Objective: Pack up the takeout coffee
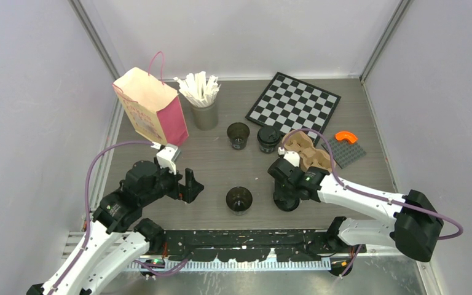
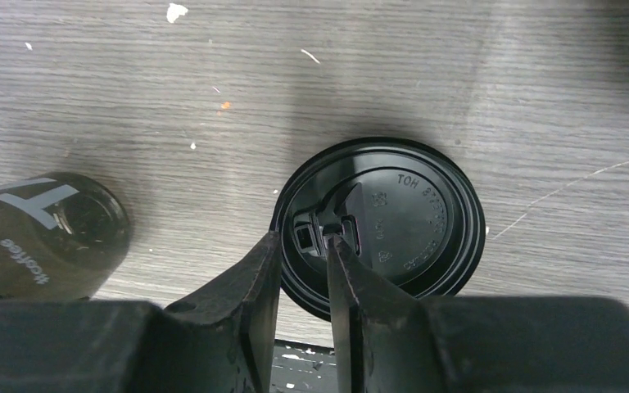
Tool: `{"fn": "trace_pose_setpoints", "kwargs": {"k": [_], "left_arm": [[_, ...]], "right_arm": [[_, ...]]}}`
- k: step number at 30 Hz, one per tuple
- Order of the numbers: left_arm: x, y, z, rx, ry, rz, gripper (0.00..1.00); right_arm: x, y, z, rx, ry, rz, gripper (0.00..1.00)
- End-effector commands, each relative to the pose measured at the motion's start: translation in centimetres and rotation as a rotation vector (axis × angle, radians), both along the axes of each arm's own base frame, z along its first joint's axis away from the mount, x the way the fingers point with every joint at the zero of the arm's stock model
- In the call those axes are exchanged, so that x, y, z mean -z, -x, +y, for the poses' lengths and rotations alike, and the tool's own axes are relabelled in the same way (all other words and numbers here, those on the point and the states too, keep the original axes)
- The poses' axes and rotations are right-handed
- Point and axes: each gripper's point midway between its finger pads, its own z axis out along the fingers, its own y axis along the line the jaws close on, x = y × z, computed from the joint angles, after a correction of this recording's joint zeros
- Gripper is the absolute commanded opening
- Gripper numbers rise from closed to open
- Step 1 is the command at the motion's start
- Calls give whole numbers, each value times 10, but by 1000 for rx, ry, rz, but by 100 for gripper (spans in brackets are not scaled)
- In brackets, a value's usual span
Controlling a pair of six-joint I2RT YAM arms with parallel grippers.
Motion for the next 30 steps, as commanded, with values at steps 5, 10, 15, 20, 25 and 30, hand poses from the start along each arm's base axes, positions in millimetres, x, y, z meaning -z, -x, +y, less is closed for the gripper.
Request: {"fn": "trace_pose_setpoints", "kwargs": {"k": [5, 10, 15, 20, 25, 30], "left_arm": [[-5, -1, -3, 21, 10, -28, 97], [-5, -1, -3, 21, 11, -29, 97], [-5, -1, -3, 19, 9, -28, 97], [-5, -1, -3, 17, 8, -28, 97], [-5, -2, -2, 15, 8, -30, 97], [-5, -2, -2, 14, 8, -30, 97]], "right_arm": [[-22, -14, 19, -2, -59, -67, 33], [-27, -15, 24, -8, -68, -80, 33], [-22, -15, 25, -9, -30, -74, 32], [-17, -15, 25, -9, -2, -68, 29], [-15, -16, 24, -4, 17, -70, 26], [-11, -15, 27, -10, 26, -61, 25]]}}
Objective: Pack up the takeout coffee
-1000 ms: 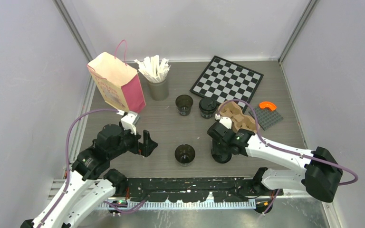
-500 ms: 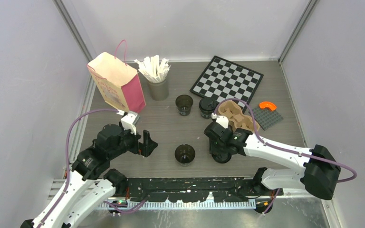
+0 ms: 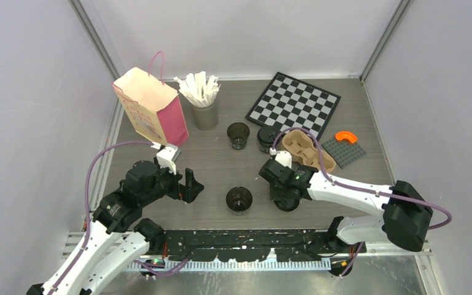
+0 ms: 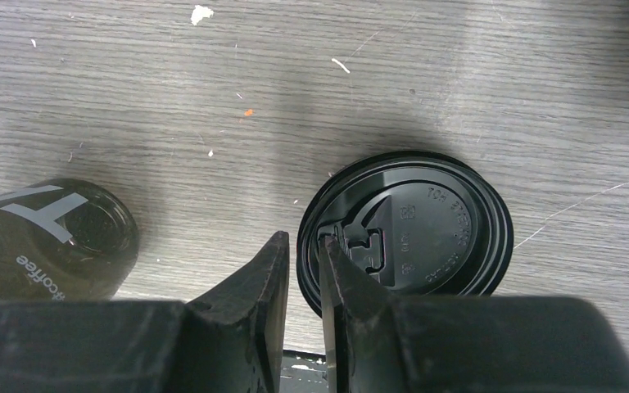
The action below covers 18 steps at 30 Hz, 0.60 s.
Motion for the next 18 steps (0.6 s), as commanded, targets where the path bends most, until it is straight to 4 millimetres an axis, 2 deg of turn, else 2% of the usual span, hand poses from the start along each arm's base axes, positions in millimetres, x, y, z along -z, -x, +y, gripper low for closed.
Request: {"fn": "trace_pose_setpoints", "kwargs": {"k": [1, 6, 9, 12, 18], "left_arm": [[-5, -2, -2, 15, 8, -30, 97], [-5, -1, -2, 16, 9, -32, 97], [-5, -1, -2, 17, 9, -32, 98], [-6, -1, -3, 21, 12, -34, 98], [-6, -1, -3, 25, 14, -39, 97]], "right_arm": [[-12, -11, 11, 24, -19, -48, 26], [-10, -11, 10, 23, 5, -47, 23], [-12, -12, 7, 28, 21, -59, 10], [-14, -12, 3, 31, 41, -72, 2], [-18, -12, 1, 31, 41, -81, 0]]}}
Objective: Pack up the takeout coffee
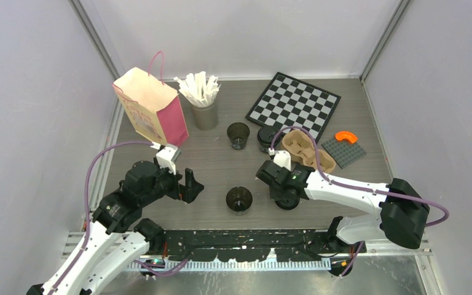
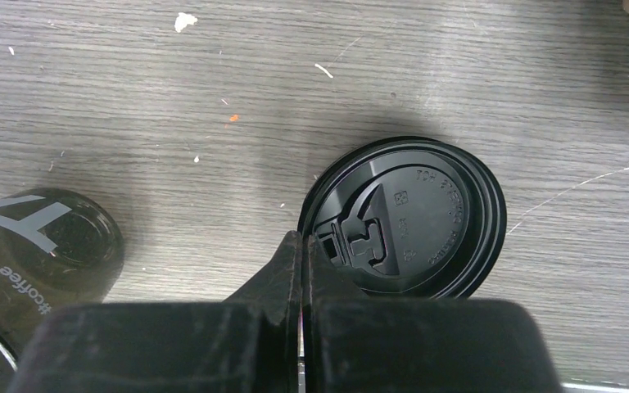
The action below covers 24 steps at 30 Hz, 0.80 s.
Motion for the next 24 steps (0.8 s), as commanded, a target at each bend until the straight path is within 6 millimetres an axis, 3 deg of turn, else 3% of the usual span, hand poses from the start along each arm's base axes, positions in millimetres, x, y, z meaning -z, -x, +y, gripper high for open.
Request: {"fn": "trace_pose_setpoints", "kwargs": {"k": [1, 9, 19, 20, 22, 24], "left_arm": [[-6, 0, -3, 26, 13, -39, 98], [-7, 0, -4, 33, 17, -41, 98], [-8, 1, -4, 37, 21, -47, 98], [-8, 1, -4, 36, 21, -47, 98], [-9, 1, -4, 36, 22, -49, 98], [-8, 1, -4, 37, 22, -47, 98]], "right_arm": [[-19, -10, 4, 22, -23, -64, 0], [-50, -9, 1, 19, -106, -120, 0], [-74, -7, 0, -2, -205, -183, 0], [-73, -7, -2, -7, -194, -188, 4], [-65, -6, -5, -10, -159, -171, 22], [-57, -4, -3, -15, -123, -132, 27]]}}
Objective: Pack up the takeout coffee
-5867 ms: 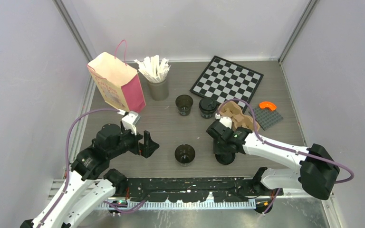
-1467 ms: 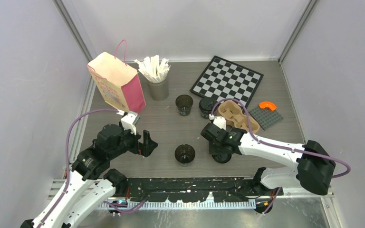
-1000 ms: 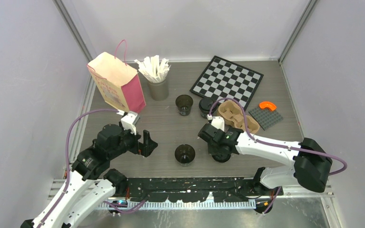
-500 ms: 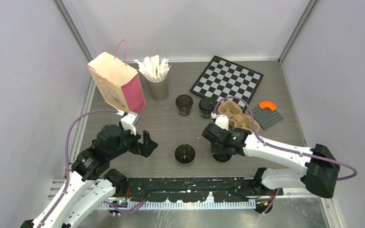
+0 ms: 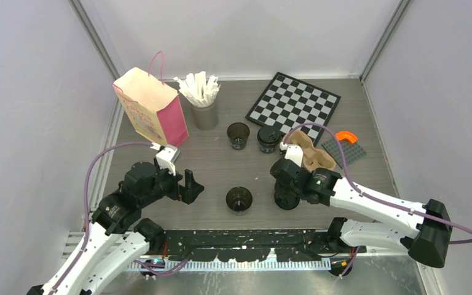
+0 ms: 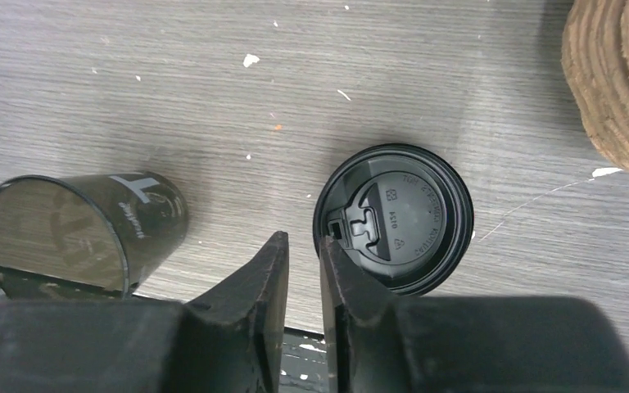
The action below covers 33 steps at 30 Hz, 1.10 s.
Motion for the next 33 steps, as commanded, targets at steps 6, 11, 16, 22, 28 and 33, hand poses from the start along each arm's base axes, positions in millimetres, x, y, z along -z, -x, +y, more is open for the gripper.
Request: {"fn": "trace_pose_setpoints", "kwargs": {"k": [6, 11, 16, 22, 28, 33], "left_arm": [[-7, -1, -3, 21, 11, -40, 98], [-8, -1, -2, 17, 13, -47, 98], [-8, -2, -2, 17, 12, -46, 98], [-8, -2, -1, 15, 12, -47, 98], [-8, -2, -1, 13, 11, -48, 98], [-8, -2, -1, 13, 11, -49, 98]], "right_arm": [[23, -3, 12, -34, 116, 62, 30], [35, -6, 11, -46, 175, 78, 31], [43, -5, 12, -49, 183, 89, 28], [50, -4, 15, -48, 180, 102, 29], [57, -5, 16, -49, 195, 113, 29], [59, -6, 14, -40, 208, 114, 20]]}}
